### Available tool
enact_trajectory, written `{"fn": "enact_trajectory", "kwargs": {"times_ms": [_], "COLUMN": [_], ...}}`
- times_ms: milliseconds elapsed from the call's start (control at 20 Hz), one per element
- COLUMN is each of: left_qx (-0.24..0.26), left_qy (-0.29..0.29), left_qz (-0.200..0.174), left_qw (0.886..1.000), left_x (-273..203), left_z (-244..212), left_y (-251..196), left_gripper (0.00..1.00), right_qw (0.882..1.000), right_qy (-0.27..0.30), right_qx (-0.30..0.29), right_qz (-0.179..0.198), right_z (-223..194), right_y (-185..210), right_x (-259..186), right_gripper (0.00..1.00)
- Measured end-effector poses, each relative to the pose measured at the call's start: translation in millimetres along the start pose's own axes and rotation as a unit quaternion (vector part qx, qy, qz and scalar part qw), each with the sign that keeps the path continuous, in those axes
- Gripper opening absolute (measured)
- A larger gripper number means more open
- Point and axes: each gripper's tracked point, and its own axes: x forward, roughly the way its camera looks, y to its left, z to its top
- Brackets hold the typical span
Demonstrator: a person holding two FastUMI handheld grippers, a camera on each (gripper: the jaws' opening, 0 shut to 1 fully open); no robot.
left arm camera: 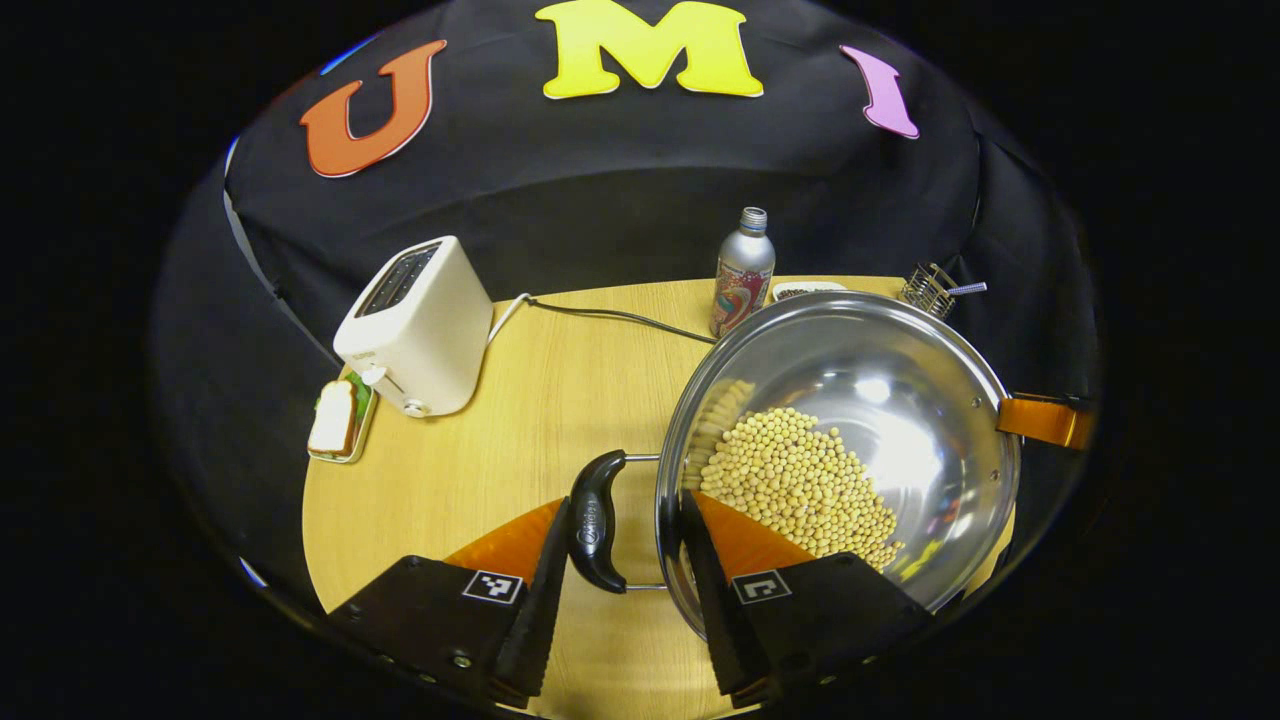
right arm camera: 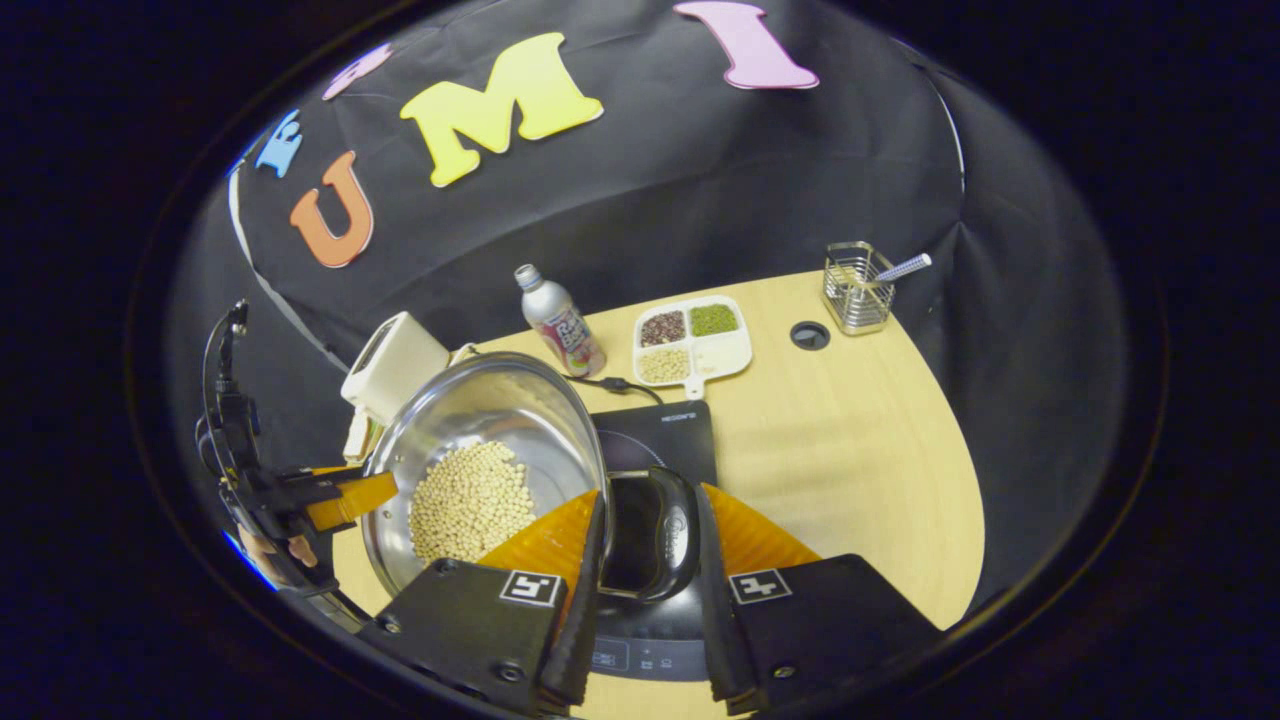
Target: First push the handle of the pot to place it horizontally, then grasp the pot with both hands and set it on the induction cooktop.
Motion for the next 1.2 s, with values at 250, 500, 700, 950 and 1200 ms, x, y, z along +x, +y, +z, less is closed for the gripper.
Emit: {"fn": "enact_trajectory", "kwargs": {"times_ms": [250,500,700,950,1200], "left_qx": [0.005,0.020,0.013,0.011,-0.012], "left_qy": [0.006,-0.047,-0.048,-0.067,-0.089], "left_qz": [0.007,0.029,0.027,0.028,0.014], "left_qw": [1.000,0.998,0.998,0.997,0.996], "left_x": [19.4,29.7,39.5,45.8,45.4], "left_z": [-7.8,-10.0,-7.9,-3.3,-5.9], "left_y": [-14.9,-23.5,-25.1,-26.6,-28.5], "left_gripper": [0.61,0.62,0.61,0.63,0.68], "right_qw": [1.000,0.998,0.998,0.998,0.993], "right_qy": [0.001,-0.050,-0.056,-0.068,-0.106], "right_qx": [0.002,0.025,0.007,0.005,-0.036], "right_qz": [0.000,0.039,0.027,0.018,-0.030], "right_z": [-2.9,-10.5,-11.4,-8.5,-11.2], "right_y": [-21.6,-39.2,-42.9,-45.0,-47.9], "right_x": [23.4,47.1,48.8,48.8,48.3], "right_gripper": [0.44,0.54,0.56,0.57,0.65]}}
